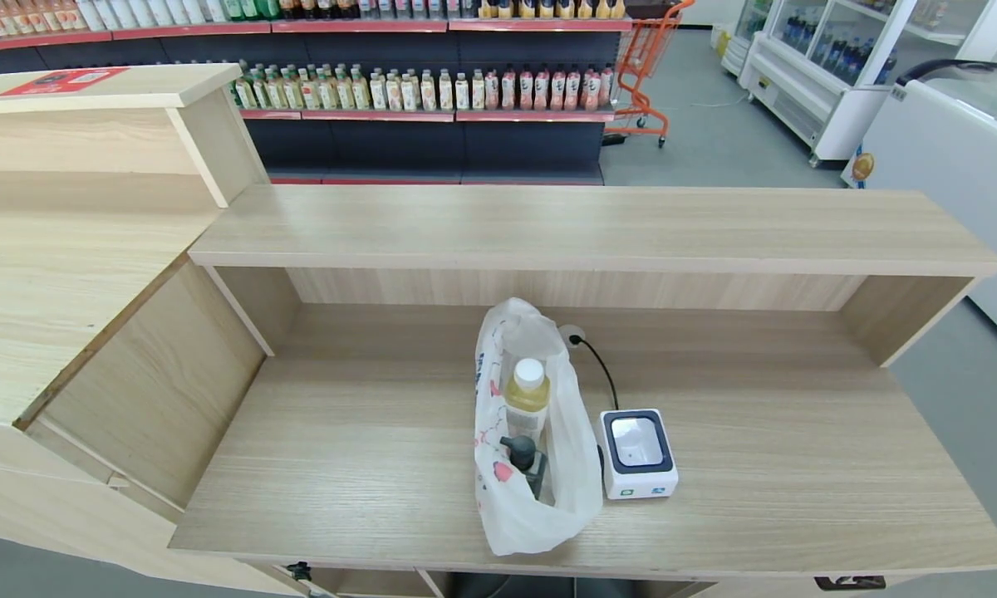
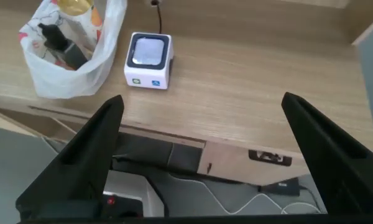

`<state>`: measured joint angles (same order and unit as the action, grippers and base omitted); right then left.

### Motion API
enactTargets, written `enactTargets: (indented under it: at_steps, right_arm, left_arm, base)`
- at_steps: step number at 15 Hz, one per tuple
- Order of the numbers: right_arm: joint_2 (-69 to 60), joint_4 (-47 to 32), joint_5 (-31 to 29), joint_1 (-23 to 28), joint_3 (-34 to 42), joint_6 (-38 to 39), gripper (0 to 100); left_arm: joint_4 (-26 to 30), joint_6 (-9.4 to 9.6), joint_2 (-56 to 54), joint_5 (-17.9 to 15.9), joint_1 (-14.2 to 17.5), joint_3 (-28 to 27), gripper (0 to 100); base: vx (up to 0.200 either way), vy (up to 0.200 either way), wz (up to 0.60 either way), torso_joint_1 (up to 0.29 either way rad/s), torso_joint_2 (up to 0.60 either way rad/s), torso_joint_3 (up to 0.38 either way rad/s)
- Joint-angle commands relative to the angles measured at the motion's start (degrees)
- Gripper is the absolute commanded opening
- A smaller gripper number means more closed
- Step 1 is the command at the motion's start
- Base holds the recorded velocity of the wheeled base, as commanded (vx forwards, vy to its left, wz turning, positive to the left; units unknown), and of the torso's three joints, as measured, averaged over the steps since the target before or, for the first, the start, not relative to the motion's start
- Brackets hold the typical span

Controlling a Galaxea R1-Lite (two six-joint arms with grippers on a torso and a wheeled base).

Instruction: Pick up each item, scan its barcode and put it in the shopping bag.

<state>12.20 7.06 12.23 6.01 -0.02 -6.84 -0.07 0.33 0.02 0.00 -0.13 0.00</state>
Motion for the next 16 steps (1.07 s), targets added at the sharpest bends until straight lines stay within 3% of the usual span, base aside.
enactTargets:
  at_steps: [1, 3, 16]
  right_arm:
    - [-6.58, -2.40, -2.47, -0.74, 0.02, 2.00, 100]
    - [-9.39, -2.58, -2.73, -6.98, 0.02, 2.53, 100]
    - [-12.20, -2.75, -2.73, -6.10, 0.02, 2.27, 100]
  left_arm:
    - [-0.01, 0.02, -0.02, 0.00, 0.05, 0.00, 100]
    - [-0.01, 0.02, -0.02, 0.00, -0.04, 0.00, 100]
    - [-0.01, 0.02, -0.02, 0.00, 0.05, 0.00, 100]
  base:
    - [0.000, 0.000, 0.00, 0.000, 0.00, 0.000]
    - [0.000, 0.000, 0.00, 0.000, 0.00, 0.000]
    - [0.000, 0.000, 0.00, 0.000, 0.00, 0.000]
